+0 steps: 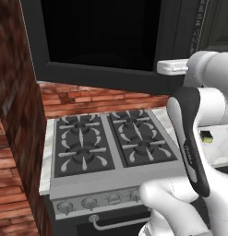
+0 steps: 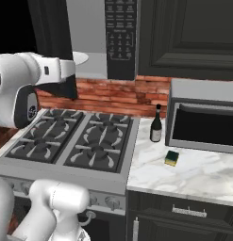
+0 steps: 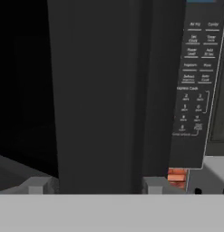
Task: Place the sponge inside the microwave to prepare for sanitizing.
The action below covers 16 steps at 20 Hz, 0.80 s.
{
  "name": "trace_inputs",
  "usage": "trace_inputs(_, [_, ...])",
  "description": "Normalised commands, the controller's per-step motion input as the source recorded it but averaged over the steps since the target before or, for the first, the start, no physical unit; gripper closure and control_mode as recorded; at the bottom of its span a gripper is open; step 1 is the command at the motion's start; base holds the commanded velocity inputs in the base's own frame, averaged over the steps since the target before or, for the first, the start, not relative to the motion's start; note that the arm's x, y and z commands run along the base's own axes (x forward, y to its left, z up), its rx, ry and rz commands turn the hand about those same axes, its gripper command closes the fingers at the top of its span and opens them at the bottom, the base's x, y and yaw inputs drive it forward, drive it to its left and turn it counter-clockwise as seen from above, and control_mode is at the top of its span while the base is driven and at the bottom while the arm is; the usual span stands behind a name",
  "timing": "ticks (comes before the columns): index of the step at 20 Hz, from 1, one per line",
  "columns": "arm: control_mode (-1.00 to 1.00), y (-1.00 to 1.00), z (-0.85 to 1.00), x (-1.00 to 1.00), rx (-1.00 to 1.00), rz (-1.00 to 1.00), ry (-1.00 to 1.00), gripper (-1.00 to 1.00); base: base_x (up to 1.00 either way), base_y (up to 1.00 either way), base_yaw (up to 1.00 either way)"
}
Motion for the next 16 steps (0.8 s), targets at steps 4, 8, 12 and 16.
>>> trace_inputs(4, [-1.0,0.24,0.0,-0.66,-0.06,-0.07,0.0,1.0,0.0,0.0,0.0])
trace_inputs(8, [-1.0,0.27,0.01,-0.55,-0.04,-0.08,0.0,1.0,0.0,0.0,0.0])
trace_inputs(12, [-1.0,0.34,0.0,-0.46,0.0,-0.14,0.0,1.0,0.0,0.0,0.0])
trace_inputs(16, [-1.0,0.35,0.06,-0.39,0.0,-0.15,0.0,1.0,0.0,0.0,0.0])
